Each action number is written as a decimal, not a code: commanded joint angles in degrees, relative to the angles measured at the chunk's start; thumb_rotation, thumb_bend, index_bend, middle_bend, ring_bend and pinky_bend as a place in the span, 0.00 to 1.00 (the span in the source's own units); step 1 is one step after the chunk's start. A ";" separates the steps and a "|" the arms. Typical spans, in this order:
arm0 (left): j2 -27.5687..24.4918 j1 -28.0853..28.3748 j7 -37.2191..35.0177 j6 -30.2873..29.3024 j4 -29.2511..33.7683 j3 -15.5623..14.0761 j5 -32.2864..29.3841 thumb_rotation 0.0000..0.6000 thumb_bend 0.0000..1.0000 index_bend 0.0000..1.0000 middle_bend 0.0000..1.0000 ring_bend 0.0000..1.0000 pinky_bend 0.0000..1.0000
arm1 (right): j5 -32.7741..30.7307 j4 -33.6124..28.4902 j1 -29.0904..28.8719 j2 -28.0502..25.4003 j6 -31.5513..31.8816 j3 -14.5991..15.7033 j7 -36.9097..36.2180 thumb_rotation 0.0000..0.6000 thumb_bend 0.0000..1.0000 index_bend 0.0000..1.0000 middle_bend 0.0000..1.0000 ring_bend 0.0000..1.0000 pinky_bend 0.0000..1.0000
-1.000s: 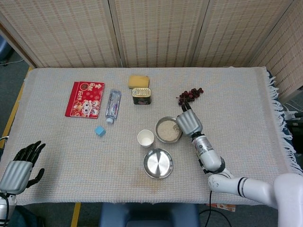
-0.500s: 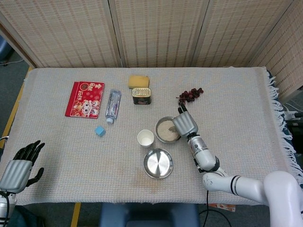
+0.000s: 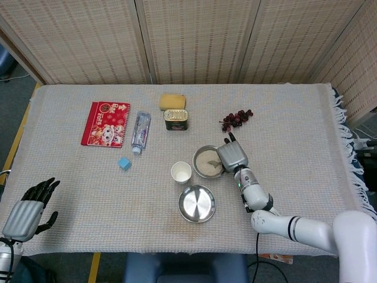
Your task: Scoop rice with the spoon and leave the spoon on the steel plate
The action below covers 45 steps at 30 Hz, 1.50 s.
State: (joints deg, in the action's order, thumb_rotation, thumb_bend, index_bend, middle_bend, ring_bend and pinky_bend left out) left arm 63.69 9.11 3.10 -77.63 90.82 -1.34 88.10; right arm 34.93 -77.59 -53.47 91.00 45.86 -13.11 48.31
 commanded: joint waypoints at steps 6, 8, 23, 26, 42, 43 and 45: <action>0.14 0.07 0.43 -0.01 -0.01 0.17 -0.55 1.00 0.41 0.00 0.00 0.06 0.15 | -3.46 -0.35 -0.86 -2.45 -2.95 -0.14 -6.75 1.00 0.36 0.87 0.59 0.14 0.00; 0.19 0.03 0.74 -0.06 -0.14 0.27 -0.80 1.00 0.41 0.00 0.00 0.06 0.15 | -3.39 -0.15 -0.68 -2.92 -3.30 -0.14 -8.47 1.00 0.36 0.87 0.59 0.14 0.00; 1.42 -0.68 0.96 -3.70 -1.62 0.57 1.45 1.00 0.41 0.00 0.00 0.04 0.16 | 0.13 0.11 0.25 -5.56 -5.25 0.05 -20.10 1.00 0.36 0.87 0.59 0.15 0.00; 1.35 -0.84 0.39 -4.25 -1.89 0.54 1.84 1.00 0.41 0.00 0.00 0.04 0.16 | 0.49 -1.44 -0.15 -6.21 -5.32 -0.29 -21.58 1.00 0.36 0.87 0.59 0.15 0.00; 0.26 -1.68 -1.23 -5.89 -1.59 0.43 2.38 1.00 0.41 0.00 0.00 0.03 0.16 | -4.74 -12.73 -7.14 -9.25 -1.55 -0.66 -18.66 1.00 0.36 0.88 0.59 0.16 0.00; 0.12 -1.72 -1.36 -5.93 -1.46 0.42 2.38 1.00 0.41 0.00 0.00 0.04 0.16 | -5.16 -13.08 -7.71 -9.13 -1.22 -0.41 -18.04 1.00 0.36 0.88 0.59 0.16 0.00; -0.16 -1.85 -1.69 -6.27 -1.26 0.41 2.56 1.00 0.41 0.00 0.00 0.04 0.16 | -5.61 -13.70 -9.05 -8.63 0.01 0.37 -16.17 1.00 0.36 0.88 0.59 0.16 0.00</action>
State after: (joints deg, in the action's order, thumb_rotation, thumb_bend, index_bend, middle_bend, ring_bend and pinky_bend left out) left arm 63.64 7.32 1.52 -83.77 89.48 -0.92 90.58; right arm 29.92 -90.50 -61.35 81.97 44.81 -13.41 30.69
